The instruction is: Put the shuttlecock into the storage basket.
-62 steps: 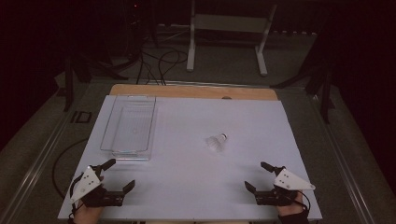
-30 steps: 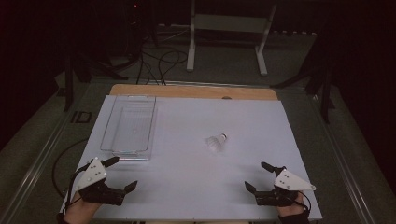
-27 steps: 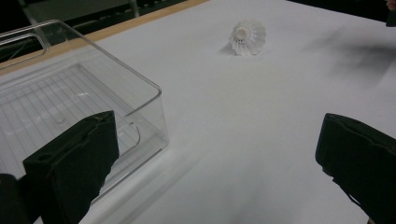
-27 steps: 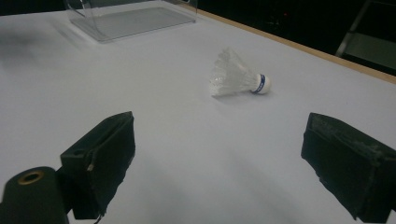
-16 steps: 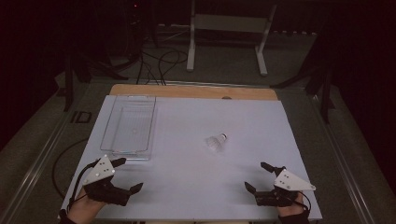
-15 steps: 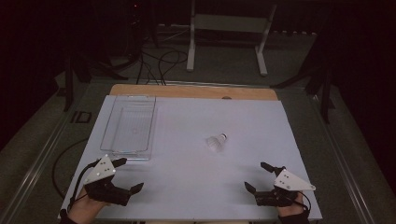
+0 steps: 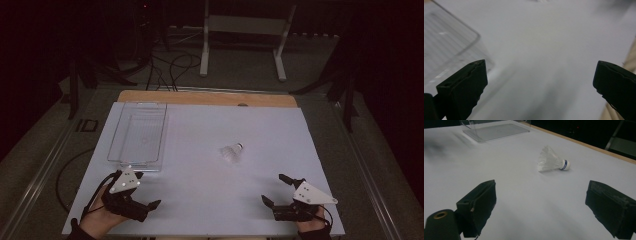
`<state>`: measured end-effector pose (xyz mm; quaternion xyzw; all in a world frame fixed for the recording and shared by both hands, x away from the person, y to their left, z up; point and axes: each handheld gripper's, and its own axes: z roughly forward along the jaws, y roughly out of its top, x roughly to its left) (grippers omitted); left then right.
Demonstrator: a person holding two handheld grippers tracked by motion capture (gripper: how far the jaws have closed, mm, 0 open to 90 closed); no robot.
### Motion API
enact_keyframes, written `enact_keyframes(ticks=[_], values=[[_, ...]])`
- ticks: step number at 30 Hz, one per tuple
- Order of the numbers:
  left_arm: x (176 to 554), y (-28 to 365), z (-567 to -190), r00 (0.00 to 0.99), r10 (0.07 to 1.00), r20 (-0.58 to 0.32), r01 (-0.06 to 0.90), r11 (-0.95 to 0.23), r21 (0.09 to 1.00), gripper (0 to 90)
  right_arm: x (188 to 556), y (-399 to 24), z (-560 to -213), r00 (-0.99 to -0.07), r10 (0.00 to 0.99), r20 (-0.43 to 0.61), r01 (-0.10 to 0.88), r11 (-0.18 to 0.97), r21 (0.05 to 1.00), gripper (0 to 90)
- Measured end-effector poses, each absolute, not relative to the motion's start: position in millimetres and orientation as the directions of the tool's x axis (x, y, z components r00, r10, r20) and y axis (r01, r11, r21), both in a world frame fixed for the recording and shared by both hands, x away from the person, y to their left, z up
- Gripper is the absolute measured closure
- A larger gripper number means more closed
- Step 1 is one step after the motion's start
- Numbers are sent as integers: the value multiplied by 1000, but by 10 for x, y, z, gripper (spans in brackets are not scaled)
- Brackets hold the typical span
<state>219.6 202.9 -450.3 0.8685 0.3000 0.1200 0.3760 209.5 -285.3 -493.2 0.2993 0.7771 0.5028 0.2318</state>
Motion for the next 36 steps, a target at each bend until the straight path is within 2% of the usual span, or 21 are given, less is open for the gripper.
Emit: enact_keyframes(ticks=[15,36], values=[[2264,1796,-4514,823,566,-47,477,-645,597,1,2095,-2843,-4938,-716,695,-60,236,323,917,96],[2343,1505,-4463,856,513,-65,473,-728,496,1,2097,-2835,-4940,-714,698,-62,239,326,915,97]])
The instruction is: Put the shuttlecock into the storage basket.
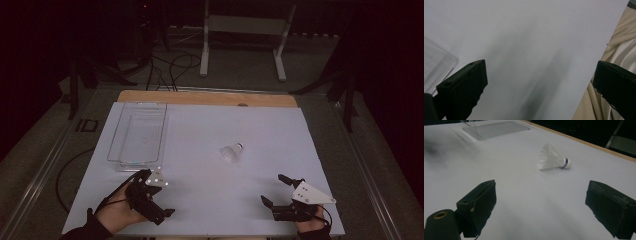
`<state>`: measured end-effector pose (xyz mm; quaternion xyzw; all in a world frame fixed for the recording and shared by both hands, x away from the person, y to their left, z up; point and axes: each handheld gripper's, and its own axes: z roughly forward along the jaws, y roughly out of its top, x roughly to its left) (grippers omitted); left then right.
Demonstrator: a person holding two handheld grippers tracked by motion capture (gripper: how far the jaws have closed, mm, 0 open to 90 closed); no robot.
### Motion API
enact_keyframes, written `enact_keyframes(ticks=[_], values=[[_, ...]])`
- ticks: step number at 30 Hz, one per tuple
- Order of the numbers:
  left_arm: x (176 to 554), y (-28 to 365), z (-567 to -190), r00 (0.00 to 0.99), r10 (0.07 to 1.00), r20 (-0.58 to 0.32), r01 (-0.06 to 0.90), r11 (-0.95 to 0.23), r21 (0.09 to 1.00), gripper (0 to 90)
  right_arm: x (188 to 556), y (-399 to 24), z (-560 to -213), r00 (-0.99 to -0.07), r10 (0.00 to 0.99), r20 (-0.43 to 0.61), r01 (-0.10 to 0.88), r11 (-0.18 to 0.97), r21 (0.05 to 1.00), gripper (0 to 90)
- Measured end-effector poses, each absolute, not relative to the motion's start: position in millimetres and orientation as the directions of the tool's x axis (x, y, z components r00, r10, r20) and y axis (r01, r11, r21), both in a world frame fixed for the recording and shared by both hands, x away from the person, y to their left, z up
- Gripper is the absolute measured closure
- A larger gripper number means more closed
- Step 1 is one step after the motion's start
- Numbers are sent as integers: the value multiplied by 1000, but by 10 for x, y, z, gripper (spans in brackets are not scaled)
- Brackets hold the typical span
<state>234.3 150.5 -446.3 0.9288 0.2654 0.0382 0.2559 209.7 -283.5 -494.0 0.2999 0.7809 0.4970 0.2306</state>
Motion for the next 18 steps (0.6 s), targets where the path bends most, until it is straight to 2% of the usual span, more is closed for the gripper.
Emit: enact_keyframes(ticks=[18], values=[[2445,1256,-4397,894,443,-72,425,-785,450,1,2096,-2837,-4938,-706,705,-70,239,331,913,96]])
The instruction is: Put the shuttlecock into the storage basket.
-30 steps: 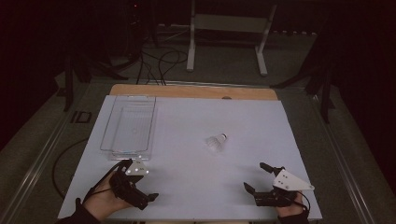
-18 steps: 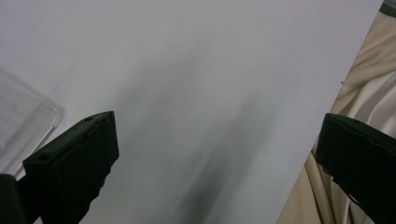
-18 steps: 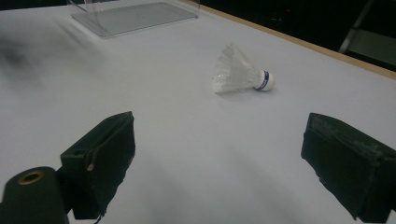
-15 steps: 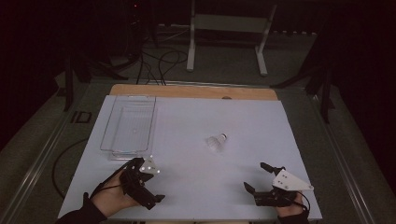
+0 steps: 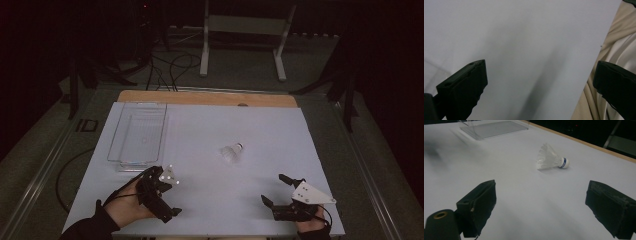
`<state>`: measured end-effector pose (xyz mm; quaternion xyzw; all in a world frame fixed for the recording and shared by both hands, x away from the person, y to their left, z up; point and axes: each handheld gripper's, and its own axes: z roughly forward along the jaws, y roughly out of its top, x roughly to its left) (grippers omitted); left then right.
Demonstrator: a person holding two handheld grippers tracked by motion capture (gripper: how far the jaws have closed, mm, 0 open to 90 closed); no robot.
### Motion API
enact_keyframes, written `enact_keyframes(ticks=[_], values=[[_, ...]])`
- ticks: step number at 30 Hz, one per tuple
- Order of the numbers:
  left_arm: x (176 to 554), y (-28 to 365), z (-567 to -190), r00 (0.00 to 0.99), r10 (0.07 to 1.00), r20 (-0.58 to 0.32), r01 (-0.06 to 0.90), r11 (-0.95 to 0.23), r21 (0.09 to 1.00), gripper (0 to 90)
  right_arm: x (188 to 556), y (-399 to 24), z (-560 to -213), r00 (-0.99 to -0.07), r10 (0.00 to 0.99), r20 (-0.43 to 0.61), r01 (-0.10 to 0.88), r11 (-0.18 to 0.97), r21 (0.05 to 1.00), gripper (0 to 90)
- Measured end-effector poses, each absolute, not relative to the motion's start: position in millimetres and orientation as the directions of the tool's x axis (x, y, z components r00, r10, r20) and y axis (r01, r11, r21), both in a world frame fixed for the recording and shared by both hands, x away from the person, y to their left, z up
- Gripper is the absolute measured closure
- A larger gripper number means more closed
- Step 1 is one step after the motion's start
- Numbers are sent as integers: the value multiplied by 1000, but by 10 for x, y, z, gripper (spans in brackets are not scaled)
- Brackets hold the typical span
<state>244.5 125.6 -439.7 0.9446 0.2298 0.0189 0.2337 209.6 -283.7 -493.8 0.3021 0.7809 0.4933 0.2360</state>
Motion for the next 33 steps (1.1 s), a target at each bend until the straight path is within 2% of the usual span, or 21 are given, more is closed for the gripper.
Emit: enact_keyframes(ticks=[10,13,33], values=[[2545,1114,-4403,909,412,-65,400,-819,412,1,2094,-2827,-4939,-712,699,-71,240,337,910,96],[2576,1098,-4392,897,435,-72,424,-805,416,1,2092,-2828,-4938,-712,699,-70,241,337,910,97],[2757,796,-4453,909,413,-66,411,-853,322,2,2095,-2819,-4943,-711,699,-72,245,343,907,96]])
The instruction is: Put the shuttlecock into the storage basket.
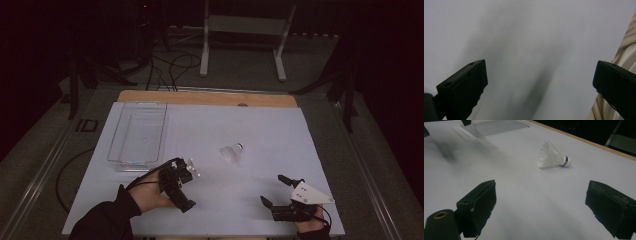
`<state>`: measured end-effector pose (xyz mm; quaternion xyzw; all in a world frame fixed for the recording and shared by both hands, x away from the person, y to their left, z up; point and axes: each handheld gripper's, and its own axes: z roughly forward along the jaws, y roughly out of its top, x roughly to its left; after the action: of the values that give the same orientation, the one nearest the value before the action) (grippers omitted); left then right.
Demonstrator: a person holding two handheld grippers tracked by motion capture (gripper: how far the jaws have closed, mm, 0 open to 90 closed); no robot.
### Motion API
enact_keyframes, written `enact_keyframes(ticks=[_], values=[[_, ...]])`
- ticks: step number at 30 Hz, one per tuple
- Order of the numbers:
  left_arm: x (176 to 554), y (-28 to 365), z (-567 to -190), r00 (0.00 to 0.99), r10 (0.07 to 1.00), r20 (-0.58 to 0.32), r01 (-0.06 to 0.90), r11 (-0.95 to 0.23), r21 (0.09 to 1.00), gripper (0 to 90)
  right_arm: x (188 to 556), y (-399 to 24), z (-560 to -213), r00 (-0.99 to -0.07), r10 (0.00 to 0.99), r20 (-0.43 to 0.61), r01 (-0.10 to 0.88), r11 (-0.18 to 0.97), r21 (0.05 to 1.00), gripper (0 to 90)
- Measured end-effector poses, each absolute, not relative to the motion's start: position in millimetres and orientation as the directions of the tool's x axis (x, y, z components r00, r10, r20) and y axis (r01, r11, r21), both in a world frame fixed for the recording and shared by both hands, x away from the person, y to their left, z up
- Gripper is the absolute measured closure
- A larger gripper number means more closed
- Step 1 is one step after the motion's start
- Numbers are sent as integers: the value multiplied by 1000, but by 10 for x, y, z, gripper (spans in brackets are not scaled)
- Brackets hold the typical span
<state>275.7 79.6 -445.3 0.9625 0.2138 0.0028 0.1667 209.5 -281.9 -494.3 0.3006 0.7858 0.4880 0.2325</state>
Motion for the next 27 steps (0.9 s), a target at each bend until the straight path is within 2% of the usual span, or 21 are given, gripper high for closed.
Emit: enact_keyframes(ticks=[27], values=[[3031,535,-4383,896,439,-61,435,-844,314,21,2092,-2807,-4946,-713,697,-70,250,347,904,97]])
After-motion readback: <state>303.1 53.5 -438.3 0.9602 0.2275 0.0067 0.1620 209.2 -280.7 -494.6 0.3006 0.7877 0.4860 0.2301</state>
